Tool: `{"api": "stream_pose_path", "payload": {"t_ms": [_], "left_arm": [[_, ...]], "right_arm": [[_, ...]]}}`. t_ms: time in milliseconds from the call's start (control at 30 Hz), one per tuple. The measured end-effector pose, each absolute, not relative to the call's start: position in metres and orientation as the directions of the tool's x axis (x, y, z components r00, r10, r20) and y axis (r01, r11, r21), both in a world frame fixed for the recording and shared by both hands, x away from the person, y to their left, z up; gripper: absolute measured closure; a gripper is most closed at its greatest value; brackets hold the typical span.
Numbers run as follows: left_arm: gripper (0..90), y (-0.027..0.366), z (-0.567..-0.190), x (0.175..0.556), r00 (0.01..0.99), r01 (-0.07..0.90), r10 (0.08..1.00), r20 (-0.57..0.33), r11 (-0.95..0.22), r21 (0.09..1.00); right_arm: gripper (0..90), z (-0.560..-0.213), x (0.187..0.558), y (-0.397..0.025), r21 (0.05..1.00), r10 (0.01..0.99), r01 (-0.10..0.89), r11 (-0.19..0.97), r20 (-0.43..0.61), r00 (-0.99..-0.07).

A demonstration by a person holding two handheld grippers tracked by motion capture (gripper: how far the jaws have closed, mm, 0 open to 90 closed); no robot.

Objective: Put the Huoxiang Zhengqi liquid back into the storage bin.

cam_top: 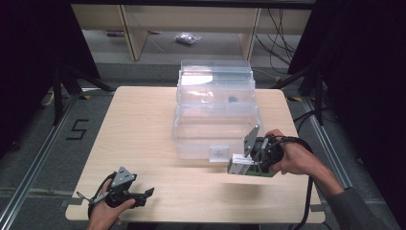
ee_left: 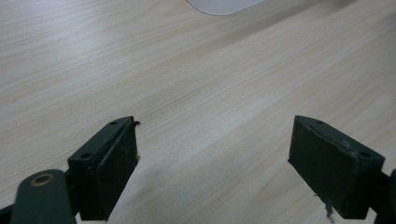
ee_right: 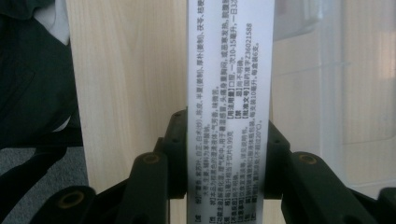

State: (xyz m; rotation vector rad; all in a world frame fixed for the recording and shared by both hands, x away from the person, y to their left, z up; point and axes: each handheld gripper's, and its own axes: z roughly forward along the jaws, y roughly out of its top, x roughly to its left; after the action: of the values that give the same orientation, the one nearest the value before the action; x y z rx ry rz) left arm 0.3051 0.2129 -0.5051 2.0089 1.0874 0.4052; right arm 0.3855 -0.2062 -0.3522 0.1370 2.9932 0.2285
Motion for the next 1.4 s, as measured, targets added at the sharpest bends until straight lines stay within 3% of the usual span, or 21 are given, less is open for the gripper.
{"api": "stream_pose_path", "payload": {"t_ms": [67, 100, 133, 267, 300, 333, 400, 500, 600, 733, 767, 833, 933, 1200, 1400], "left_arm": [[14.9, 0.213, -0.505, 0.305, 0.58, 0.555, 0.81, -0.091, -0.311, 0.771], [14.9, 0.213, -0.505, 0.305, 0.58, 0.555, 0.809, -0.09, -0.312, 0.771], [14.9, 0.213, -0.505, 0.305, 0.58, 0.555, 0.809, -0.091, -0.311, 0.772], [14.9, 0.213, -0.505, 0.305, 0.576, 0.559, 0.812, -0.094, -0.308, 0.77], [14.9, 0.213, -0.505, 0.305, 0.577, 0.558, 0.812, -0.095, -0.306, 0.771], [14.9, 0.213, -0.505, 0.305, 0.578, 0.557, 0.81, -0.094, -0.307, 0.772], [14.9, 0.212, -0.505, 0.306, 0.575, 0.556, 0.812, -0.098, -0.3, 0.775], [14.9, 0.212, -0.505, 0.305, 0.568, 0.556, 0.818, -0.094, -0.297, 0.777], [14.9, 0.213, -0.504, 0.305, 0.574, 0.561, 0.813, -0.097, -0.304, 0.77], [14.9, 0.213, -0.505, 0.305, 0.573, 0.554, 0.814, -0.094, -0.3, 0.777], [14.9, 0.212, -0.505, 0.305, 0.571, 0.556, 0.816, -0.094, -0.3, 0.775], [14.9, 0.212, -0.505, 0.305, 0.57, 0.558, 0.816, -0.097, -0.298, 0.774], [14.9, 0.213, -0.505, 0.305, 0.574, 0.553, 0.814, -0.094, -0.3, 0.778], [14.9, 0.213, -0.505, 0.305, 0.57, 0.557, 0.816, -0.097, -0.296, 0.776], [14.9, 0.213, -0.505, 0.305, 0.574, 0.562, 0.813, -0.101, -0.301, 0.771]], "right_arm": [[64.1, -0.347, 0.386, -0.205, 0.161, 0.121, 0.1, 0.982, -0.129, -0.984], [64.2, -0.345, 0.39, -0.203, 0.17, 0.081, 0.058, 0.984, -0.135, -0.988], [64.1, -0.342, 0.386, -0.202, 0.175, 0.138, 0.116, 0.978, -0.124, -0.983], [64.2, -0.331, 0.393, -0.198, 0.209, 0.091, 0.061, 0.976, -0.137, -0.986], [64.2, -0.327, 0.393, -0.197, 0.201, 0.114, 0.084, 0.976, -0.139, -0.984], [64.2, -0.324, 0.396, -0.196, 0.183, 0.075, 0.046, 0.982, -0.155, -0.985], [64.2, -0.319, 0.393, -0.194, 0.178, 0.132, 0.104, 0.979, -0.151, -0.98], [64.2, -0.311, 0.399, -0.19, 0.186, 0.095, 0.064, 0.98, -0.163, -0.982], [64.2, -0.302, 0.4, -0.188, 0.2, 0.133, 0.101, 0.975, -0.157, -0.979], [64.2, -0.294, 0.412, -0.185, 0.2, 0.068, 0.029, 0.979, -0.192, -0.979], [64.2, -0.293, 0.41, -0.184, 0.208, 0.108, 0.069, 0.976, -0.184, -0.977], [64.2, -0.29, 0.415, -0.183, 0.186, 0.093, 0.055, 0.981, -0.201, -0.975], [64.3, -0.287, 0.42, -0.18, 0.204, 0.111, 0.07, 0.976, -0.198, -0.974], [64.2, -0.29, 0.452, -0.174, 0.169, 0.031, -0.006, 0.986, -0.215, -0.976], [64.2, -0.3, 0.474, -0.174, 0.16, 0.03, -0.005, 0.987, -0.214, -0.976]]}}
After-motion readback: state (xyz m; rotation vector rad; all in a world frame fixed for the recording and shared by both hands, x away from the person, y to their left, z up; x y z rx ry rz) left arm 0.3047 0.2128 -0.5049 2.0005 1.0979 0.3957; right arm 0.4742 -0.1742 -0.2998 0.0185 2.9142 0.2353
